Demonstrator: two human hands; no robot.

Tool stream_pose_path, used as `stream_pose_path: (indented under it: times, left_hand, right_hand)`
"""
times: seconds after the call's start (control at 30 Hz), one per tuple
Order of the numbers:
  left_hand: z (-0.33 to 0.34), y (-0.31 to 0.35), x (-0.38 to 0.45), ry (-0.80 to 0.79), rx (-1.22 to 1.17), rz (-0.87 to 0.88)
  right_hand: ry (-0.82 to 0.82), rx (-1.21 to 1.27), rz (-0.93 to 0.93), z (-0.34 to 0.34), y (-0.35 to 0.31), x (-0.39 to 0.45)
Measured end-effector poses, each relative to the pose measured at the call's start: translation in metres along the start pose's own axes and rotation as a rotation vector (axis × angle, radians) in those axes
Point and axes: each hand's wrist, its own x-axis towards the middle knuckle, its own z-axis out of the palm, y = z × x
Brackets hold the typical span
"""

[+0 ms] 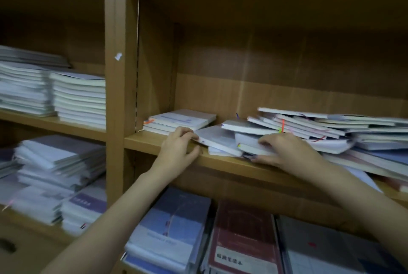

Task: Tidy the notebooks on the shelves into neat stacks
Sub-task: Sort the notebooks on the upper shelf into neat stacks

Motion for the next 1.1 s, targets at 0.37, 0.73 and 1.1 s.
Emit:
stream_pose_path:
  times: [0.37,0.73,1.1]
  left_hand:
    - [-0.01,0.002,0.008,-0.053,0.117,-0.055]
    - [-0.003,-0.006,0.015,-0.078,-0.047,-0.052]
    - [-0.007,0.008,-0.009,-0.028,-0.306,-0.178]
  right_hand:
    - [0.124,-0.054,0.106,-0.011,0.014,-0.009]
    - [0.375,0.127,0.068,-0.069,-0.018,0.024]
    - [-0.005,-0.152,0.031,-0.03,-0.054,0.0]
